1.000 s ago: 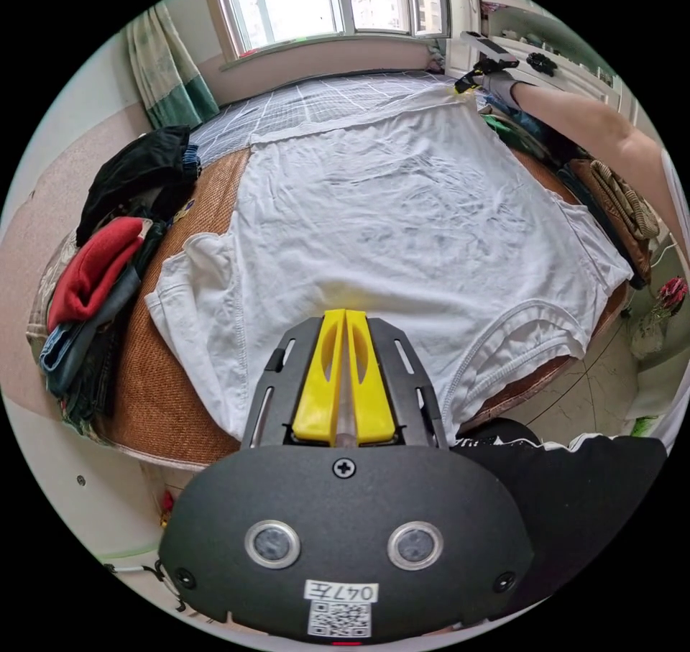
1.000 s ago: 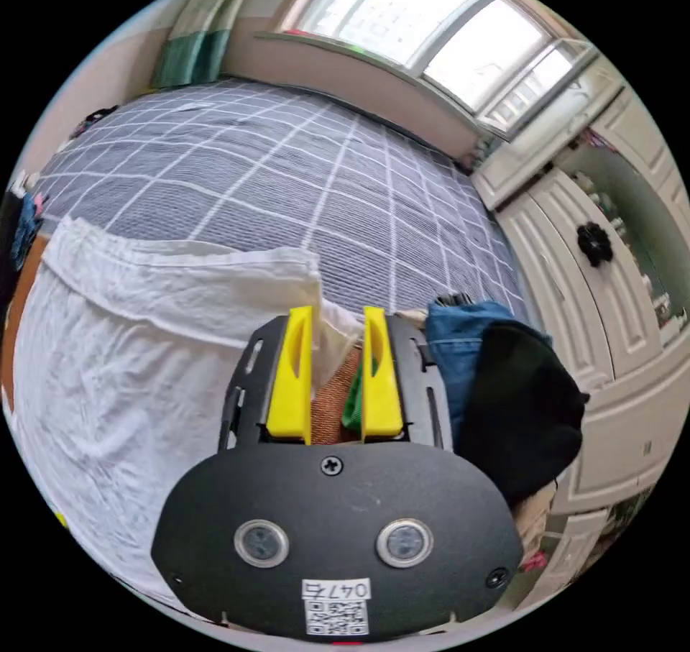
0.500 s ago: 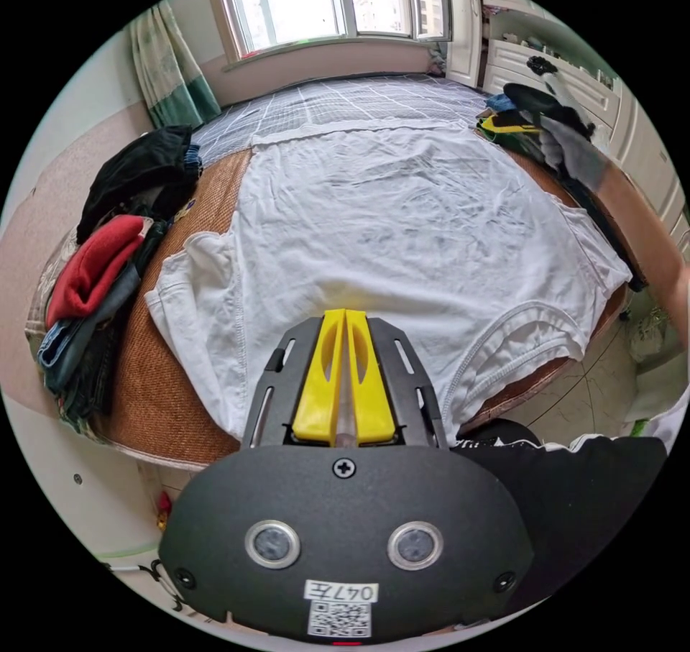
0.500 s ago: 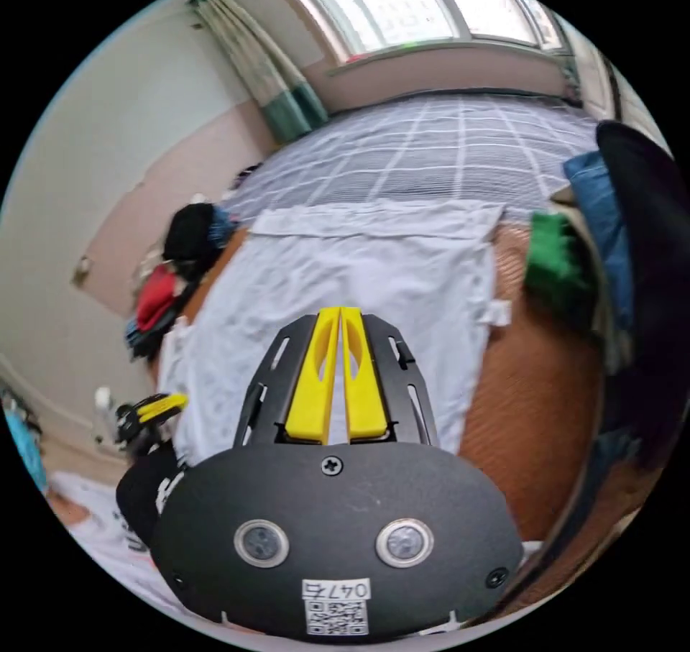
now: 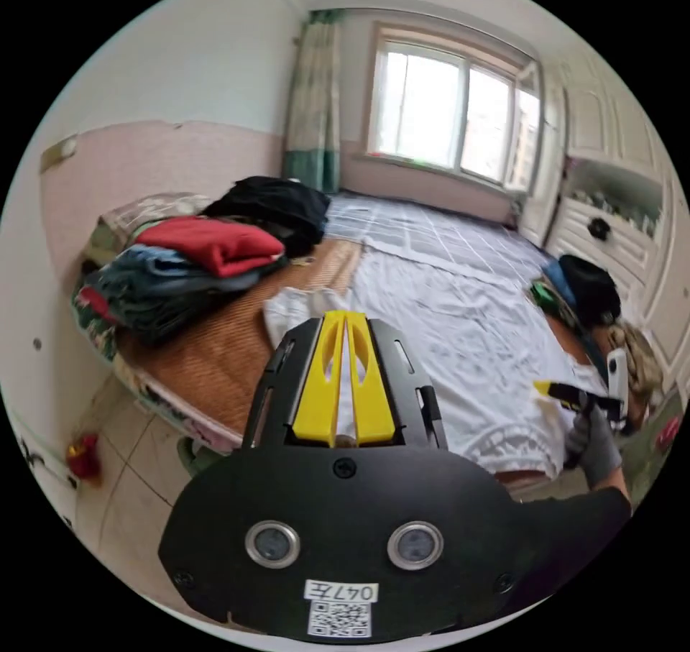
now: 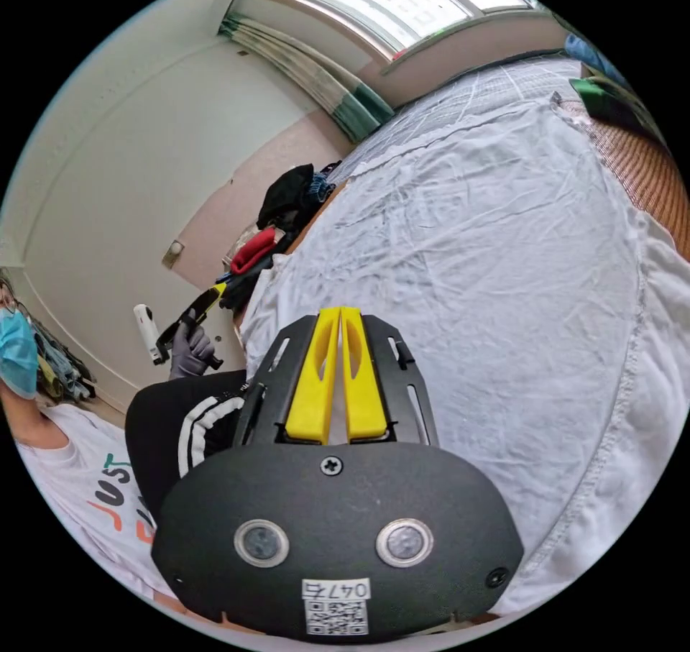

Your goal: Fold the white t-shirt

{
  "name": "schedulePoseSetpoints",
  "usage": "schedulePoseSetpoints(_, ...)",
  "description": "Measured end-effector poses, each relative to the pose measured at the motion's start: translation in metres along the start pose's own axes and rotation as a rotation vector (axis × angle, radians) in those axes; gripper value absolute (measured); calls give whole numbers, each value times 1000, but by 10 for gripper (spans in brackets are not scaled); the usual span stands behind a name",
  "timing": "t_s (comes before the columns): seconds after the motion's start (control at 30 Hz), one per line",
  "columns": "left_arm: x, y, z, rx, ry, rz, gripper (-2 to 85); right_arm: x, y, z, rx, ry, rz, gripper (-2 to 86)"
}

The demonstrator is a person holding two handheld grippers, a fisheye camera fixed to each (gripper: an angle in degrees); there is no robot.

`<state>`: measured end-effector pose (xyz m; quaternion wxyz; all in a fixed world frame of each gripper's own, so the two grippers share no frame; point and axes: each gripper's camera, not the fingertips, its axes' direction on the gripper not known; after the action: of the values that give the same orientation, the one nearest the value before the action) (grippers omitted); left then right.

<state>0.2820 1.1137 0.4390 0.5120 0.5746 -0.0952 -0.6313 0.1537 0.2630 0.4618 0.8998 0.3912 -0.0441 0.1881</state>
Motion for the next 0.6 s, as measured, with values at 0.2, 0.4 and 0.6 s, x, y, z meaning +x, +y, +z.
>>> schedulePoseSetpoints(0.2, -145, -31, 71, -143, 79, -143, 0, 20, 5, 3, -19, -82, 33, -13)
schedulePoseSetpoints(0.4, -231, -26, 140, -279, 168, -237, 44, 31, 14, -2, 12, -127, 67, -13)
schedulePoseSetpoints(0.6, -317, 7, 95, -128, 220, -374, -4, 30, 14, 0, -5, -130, 70, -13)
